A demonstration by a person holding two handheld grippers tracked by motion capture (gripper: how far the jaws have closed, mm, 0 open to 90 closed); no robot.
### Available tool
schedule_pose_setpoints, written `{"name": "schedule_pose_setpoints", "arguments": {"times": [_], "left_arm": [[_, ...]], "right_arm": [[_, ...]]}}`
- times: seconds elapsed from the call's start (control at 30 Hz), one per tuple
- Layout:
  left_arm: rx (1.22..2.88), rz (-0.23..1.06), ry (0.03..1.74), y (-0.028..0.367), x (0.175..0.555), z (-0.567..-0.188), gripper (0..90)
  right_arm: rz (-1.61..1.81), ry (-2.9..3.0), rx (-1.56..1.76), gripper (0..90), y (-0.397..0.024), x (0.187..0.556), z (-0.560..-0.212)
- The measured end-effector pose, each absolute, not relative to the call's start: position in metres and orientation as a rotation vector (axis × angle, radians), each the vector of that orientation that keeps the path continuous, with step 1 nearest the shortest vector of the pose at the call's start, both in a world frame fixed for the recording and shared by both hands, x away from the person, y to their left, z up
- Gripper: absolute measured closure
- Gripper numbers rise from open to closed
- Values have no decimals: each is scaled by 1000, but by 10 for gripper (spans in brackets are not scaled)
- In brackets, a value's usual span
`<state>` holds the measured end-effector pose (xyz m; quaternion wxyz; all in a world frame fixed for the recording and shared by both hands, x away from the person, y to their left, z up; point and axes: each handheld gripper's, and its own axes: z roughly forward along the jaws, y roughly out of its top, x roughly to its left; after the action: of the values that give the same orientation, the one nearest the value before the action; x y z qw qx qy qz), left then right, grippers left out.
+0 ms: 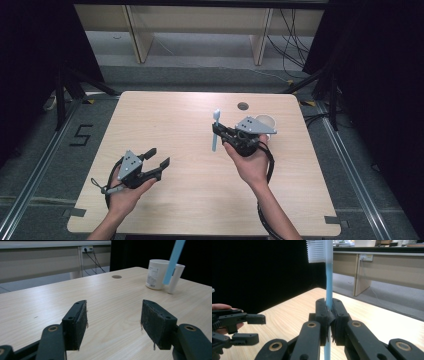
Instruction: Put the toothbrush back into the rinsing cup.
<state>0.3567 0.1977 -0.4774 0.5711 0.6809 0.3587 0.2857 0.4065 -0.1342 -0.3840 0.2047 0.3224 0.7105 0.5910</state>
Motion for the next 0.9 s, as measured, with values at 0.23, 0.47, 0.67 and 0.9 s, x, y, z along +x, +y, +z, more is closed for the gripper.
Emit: {"name": "schedule_pose_setpoints", "arguments": {"times": [0.23, 0.47, 0.67, 0.9], "left_arm": [[1580, 680, 904, 211, 354, -483, 367], [1568, 691, 925, 218, 350, -486, 364], [1557, 694, 956, 226, 349, -489, 363], [1542, 692, 959, 233, 349, -494, 366]], "right_arm": [[1622, 1959, 901, 858, -145, 405, -382], [1585, 1913, 889, 857, -155, 404, -382], [1576, 1908, 902, 857, -160, 402, -380], [1564, 1897, 902, 857, -163, 401, -381]]}}
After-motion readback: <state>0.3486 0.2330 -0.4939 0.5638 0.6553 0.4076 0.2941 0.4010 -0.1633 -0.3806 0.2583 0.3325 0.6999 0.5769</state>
